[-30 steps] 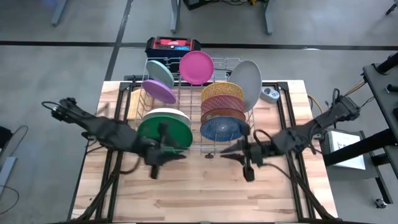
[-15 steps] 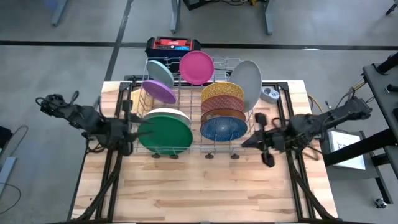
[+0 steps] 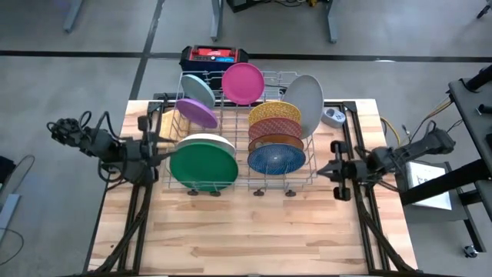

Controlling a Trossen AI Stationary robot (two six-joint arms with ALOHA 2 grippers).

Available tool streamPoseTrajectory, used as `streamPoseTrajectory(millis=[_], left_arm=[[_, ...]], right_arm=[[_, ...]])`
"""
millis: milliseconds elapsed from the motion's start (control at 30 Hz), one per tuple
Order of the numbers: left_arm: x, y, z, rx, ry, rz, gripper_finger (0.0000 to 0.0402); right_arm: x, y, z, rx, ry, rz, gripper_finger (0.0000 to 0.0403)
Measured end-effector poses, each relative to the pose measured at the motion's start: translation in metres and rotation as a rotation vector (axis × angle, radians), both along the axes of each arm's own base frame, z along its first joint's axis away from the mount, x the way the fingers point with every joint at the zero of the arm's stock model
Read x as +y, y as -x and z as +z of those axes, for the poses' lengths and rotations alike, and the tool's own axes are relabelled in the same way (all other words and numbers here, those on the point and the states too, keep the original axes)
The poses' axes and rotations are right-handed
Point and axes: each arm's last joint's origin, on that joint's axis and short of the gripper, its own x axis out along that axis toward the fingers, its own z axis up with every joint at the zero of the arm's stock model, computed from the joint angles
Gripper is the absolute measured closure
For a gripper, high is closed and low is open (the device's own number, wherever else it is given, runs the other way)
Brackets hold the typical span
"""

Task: Sort dishes
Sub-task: Return to Home Position

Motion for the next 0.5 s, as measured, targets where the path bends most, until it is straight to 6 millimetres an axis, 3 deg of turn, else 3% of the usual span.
streamPoseTrajectory(millis=[67,167,367,433,500], left_arm=[[0.003,0.002,-0.004,0.002,-0.005,0.067,0.0287],[0.010,0.007,-0.012,-0.006,0.005,0.261,0.0287],[0.025,0.020,-0.040,-0.006,0.005,0.910,0.0287],[0.030,0.024,-0.050,-0.007,0.007,0.981,0.0287],[0.034,0.026,-0.060,-0.023,0.033,0.938,0.0287]], right_arm=[[-0.002,0.001,-0.014,0.008,-0.017,-0.013,0.0403],[-0.005,-0.001,-0.015,0.034,-0.035,-0.052,0.0403],[-0.008,-0.001,-0.014,0.024,-0.028,-0.066,0.0403],[-0.008,-0.001,-0.014,0.021,-0.023,-0.068,0.0403],[-0.008,-0.001,-0.014,0.023,-0.022,-0.068,0.0403]])
